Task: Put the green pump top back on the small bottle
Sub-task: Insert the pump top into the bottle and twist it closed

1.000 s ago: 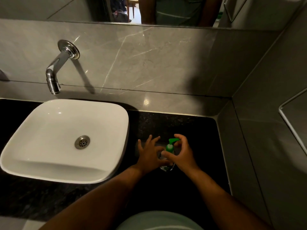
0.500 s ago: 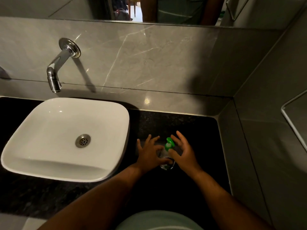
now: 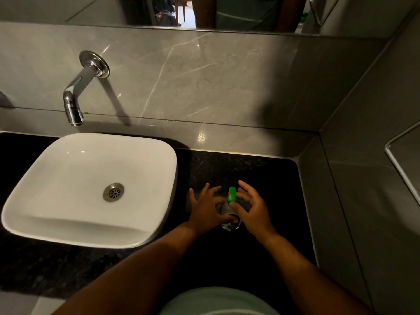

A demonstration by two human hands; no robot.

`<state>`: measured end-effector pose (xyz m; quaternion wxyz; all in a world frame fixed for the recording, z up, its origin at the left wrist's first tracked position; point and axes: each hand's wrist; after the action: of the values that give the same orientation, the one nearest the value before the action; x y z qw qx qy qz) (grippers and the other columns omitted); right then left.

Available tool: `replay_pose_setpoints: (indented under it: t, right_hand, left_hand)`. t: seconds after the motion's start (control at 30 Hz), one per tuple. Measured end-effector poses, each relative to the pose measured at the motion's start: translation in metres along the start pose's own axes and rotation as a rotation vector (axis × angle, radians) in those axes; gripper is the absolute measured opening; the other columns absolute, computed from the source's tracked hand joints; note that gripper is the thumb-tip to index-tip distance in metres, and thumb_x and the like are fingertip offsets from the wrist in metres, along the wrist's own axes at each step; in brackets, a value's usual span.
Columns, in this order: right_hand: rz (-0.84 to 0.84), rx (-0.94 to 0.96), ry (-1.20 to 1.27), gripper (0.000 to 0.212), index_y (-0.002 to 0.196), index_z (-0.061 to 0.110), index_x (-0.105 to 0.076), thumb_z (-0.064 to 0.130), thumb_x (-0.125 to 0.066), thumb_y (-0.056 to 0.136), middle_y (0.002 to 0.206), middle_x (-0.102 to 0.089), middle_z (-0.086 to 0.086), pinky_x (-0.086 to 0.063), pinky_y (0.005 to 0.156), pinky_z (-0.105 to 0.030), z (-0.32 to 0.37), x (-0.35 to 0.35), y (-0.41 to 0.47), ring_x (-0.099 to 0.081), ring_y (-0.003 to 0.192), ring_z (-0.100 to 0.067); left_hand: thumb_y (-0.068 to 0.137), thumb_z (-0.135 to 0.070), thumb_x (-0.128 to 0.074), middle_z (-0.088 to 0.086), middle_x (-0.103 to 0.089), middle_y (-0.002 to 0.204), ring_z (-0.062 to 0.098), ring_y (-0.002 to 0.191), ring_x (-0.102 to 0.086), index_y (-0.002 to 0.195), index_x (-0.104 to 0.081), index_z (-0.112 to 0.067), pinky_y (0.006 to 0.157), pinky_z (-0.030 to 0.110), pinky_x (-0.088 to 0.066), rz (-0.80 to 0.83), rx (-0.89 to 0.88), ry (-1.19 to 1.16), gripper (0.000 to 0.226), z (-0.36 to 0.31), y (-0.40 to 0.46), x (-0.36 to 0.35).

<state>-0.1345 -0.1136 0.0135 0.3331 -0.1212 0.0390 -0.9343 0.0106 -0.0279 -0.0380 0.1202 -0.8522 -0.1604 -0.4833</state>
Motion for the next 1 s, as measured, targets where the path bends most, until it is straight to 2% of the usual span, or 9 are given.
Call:
replay_pose_setpoints:
  t: [0.1, 0.23, 0.4, 0.5, 0.6, 0.67, 0.83, 0.9, 1.0]
  right_hand:
    - [-0.031, 0.005, -0.010, 0.060, 0.126, 0.025, -0.048, 0.008, -0.076, 0.075, 0.103, -0.065, 0.011, -0.046, 0.080, -0.004, -0.002, -0.002, 0.000, -0.062, 0.098, 0.008]
    - [-0.040, 0.021, 0.014, 0.053, 0.118, 0.023, -0.051, 0.006, -0.076, 0.075, 0.100, -0.066, 0.006, -0.048, 0.078, -0.007, -0.002, -0.004, 0.003, -0.063, 0.093, 0.008]
    - [0.198, 0.054, -0.349, 0.062, 0.135, 0.021, -0.048, 0.031, -0.074, 0.079, 0.131, -0.053, 0.003, -0.041, 0.107, -0.031, 0.008, 0.018, 0.022, -0.051, 0.121, -0.008]
    - [0.397, 0.037, -0.588, 0.061, 0.138, 0.028, -0.046, 0.044, -0.066, 0.082, 0.154, -0.033, 0.000, -0.018, 0.119, -0.051, 0.016, 0.033, 0.038, -0.028, 0.143, -0.019]
    - [0.484, 0.053, -0.689, 0.050, 0.132, 0.031, -0.053, 0.046, -0.060, 0.086, 0.158, -0.025, 0.003, -0.001, 0.119, -0.056, 0.020, 0.037, 0.045, -0.012, 0.148, -0.021]
    - [0.480, 0.050, -0.661, 0.043, 0.127, 0.031, -0.057, 0.044, -0.060, 0.086, 0.156, -0.032, 0.004, -0.004, 0.119, -0.056, 0.020, 0.037, 0.044, -0.022, 0.145, -0.018]
    - [0.358, 0.037, -0.571, 0.035, 0.115, 0.026, -0.062, 0.041, -0.064, 0.083, 0.119, -0.065, 0.003, -0.039, 0.108, -0.050, 0.016, 0.030, 0.036, -0.058, 0.115, -0.015]
    - [0.300, 0.033, -0.582, 0.035, 0.111, 0.023, -0.064, 0.043, -0.064, 0.082, 0.118, -0.066, -0.001, -0.036, 0.109, -0.052, 0.012, 0.026, 0.034, -0.055, 0.122, -0.020]
    - [0.219, 0.016, -0.630, 0.039, 0.114, 0.022, -0.064, 0.043, -0.065, 0.082, 0.139, -0.056, -0.007, -0.019, 0.119, -0.049, 0.006, 0.019, 0.032, -0.038, 0.139, -0.018]
  left_hand:
    - [0.054, -0.092, -0.051, -0.012, -0.037, 0.149, 0.014, 0.144, -0.006, 0.115, -0.061, -0.049, 0.092, 0.039, 0.039, -0.006, -0.015, 0.023, 0.075, 0.000, 0.001, -0.002]
    - [0.055, -0.090, -0.052, -0.010, -0.038, 0.149, 0.017, 0.144, -0.008, 0.116, -0.060, -0.049, 0.093, 0.040, 0.038, -0.005, -0.006, 0.027, 0.074, 0.000, 0.003, -0.004]
    - [0.055, -0.088, -0.059, -0.004, -0.027, 0.156, 0.017, 0.145, 0.003, 0.121, -0.053, -0.054, 0.099, 0.051, 0.029, 0.130, -0.019, -0.056, 0.074, 0.004, 0.012, 0.003]
    - [0.057, -0.085, -0.060, 0.000, -0.021, 0.159, 0.020, 0.145, 0.008, 0.123, -0.050, -0.054, 0.098, 0.054, 0.027, 0.206, -0.036, -0.071, 0.074, 0.005, 0.017, 0.006]
    - [0.055, -0.086, -0.060, 0.001, -0.019, 0.159, 0.023, 0.145, 0.008, 0.125, -0.047, -0.056, 0.100, 0.061, 0.022, 0.227, -0.020, -0.089, 0.077, 0.005, 0.020, 0.006]
    - [0.055, -0.086, -0.061, 0.001, -0.019, 0.159, 0.023, 0.145, 0.008, 0.125, -0.044, -0.058, 0.100, 0.060, 0.022, 0.220, -0.013, -0.109, 0.077, 0.006, 0.019, 0.005]
    - [0.056, -0.081, -0.066, -0.002, -0.023, 0.158, 0.019, 0.145, 0.005, 0.116, -0.057, -0.052, 0.100, 0.058, 0.024, 0.182, 0.061, -0.155, 0.067, 0.005, 0.014, -0.002]
    - [0.056, -0.081, -0.066, -0.004, -0.025, 0.156, 0.017, 0.145, 0.004, 0.111, -0.062, -0.048, 0.098, 0.055, 0.026, 0.144, 0.092, -0.147, 0.065, 0.004, 0.012, -0.006]
    - [0.056, -0.084, -0.062, -0.005, -0.026, 0.155, 0.013, 0.143, 0.003, 0.110, -0.063, -0.046, 0.096, 0.050, 0.030, 0.090, 0.077, -0.124, 0.065, 0.005, 0.009, -0.009]
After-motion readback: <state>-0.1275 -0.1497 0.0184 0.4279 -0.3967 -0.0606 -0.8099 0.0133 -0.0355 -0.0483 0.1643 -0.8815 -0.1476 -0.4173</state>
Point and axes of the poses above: each hand's wrist, its own y-axis towards the middle knuckle, its own x-axis out of the back of the hand, z = x × y
